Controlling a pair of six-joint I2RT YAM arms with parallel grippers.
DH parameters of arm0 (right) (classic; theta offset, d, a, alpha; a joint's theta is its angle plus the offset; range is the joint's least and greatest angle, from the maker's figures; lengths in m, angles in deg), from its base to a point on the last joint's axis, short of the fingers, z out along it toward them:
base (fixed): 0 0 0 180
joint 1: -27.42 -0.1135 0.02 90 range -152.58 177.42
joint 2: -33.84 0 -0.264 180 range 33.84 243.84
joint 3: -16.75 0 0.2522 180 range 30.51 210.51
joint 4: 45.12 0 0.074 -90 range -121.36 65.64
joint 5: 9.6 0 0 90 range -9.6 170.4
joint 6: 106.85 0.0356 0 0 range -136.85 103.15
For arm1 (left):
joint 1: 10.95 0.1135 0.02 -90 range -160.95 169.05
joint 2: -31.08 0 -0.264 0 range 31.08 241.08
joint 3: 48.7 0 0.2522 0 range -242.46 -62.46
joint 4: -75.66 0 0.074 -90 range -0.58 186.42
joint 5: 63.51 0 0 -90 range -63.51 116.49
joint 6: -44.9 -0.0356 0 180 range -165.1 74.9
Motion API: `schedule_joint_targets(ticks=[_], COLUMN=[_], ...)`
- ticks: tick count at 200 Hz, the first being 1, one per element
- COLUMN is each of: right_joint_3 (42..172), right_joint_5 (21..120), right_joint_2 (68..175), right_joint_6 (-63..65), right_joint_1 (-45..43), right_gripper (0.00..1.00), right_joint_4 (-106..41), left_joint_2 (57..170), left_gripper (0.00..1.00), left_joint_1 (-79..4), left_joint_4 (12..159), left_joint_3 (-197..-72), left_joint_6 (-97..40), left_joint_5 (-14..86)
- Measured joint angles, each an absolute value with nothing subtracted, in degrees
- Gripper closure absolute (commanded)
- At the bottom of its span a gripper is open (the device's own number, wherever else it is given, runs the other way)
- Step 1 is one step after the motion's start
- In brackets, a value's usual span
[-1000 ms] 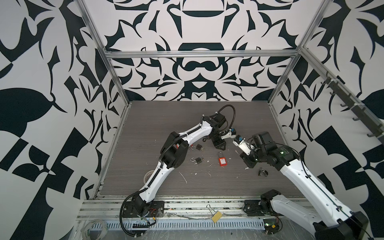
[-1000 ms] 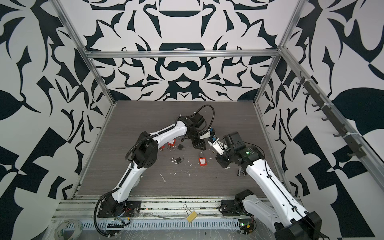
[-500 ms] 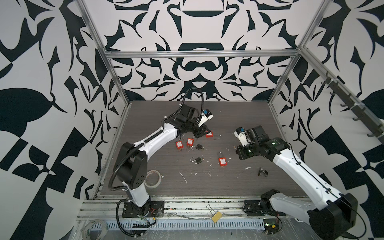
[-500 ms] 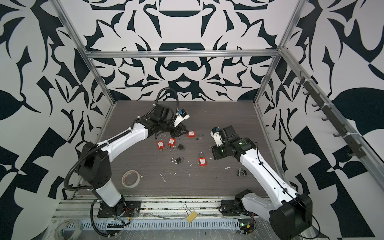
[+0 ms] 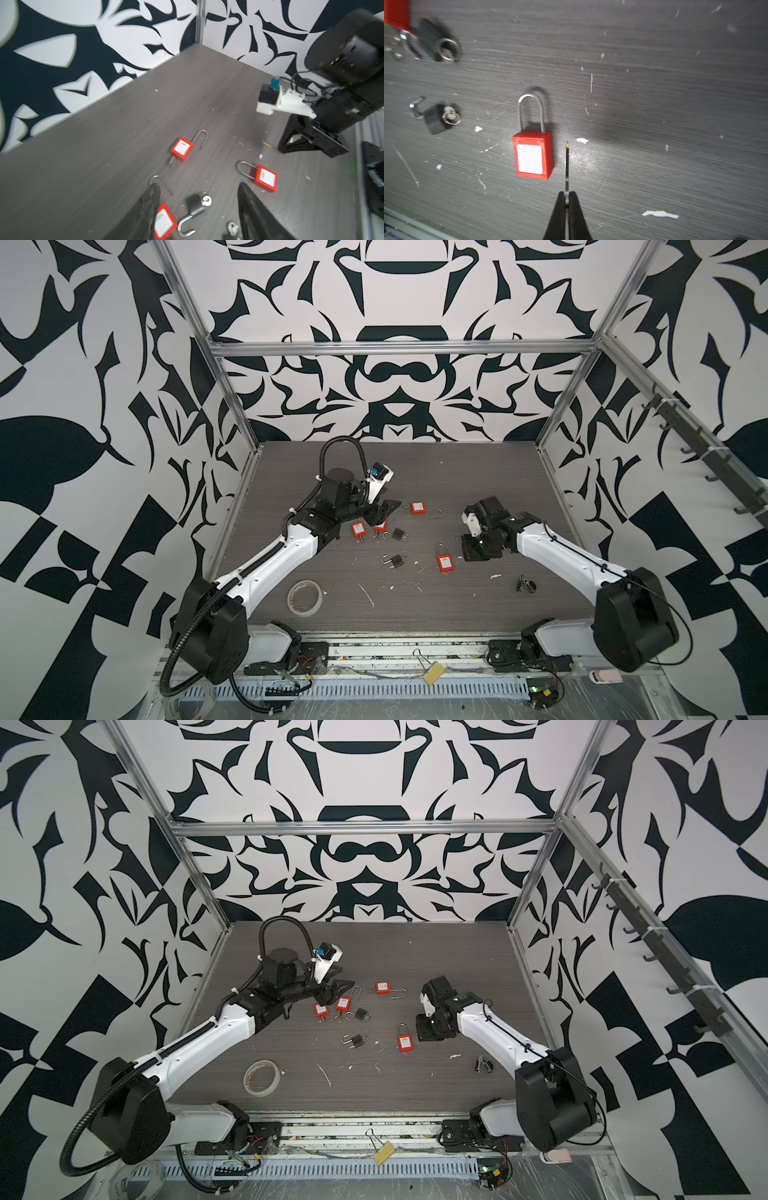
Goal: Lock with the key
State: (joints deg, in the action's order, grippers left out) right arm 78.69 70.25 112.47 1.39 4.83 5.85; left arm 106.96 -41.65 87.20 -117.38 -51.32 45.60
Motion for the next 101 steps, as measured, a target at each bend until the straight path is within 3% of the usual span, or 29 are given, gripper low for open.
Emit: schedule_joint_targets(ticks=[59, 101], right_joint_3=[76.6, 76.6], right_joint_5=[69.0, 68.7], right_joint_2=[116.5, 120.3], right_joint_6=[2.1, 2.4], right_joint_1=[4.0, 3.9], right_gripper=[0.89, 0.79], right_joint_4=[2.4, -0.2], left_joint_2=[106.8, 103.8], left_gripper=[0.34, 0.34], left_joint_1=[-41.3, -41.3], left_joint_4=[90.5, 93.8], left_joint_3=[-117.6, -117.3], left_joint_6=[-47.7, -46.4], left_joint_5=[45.0, 45.2])
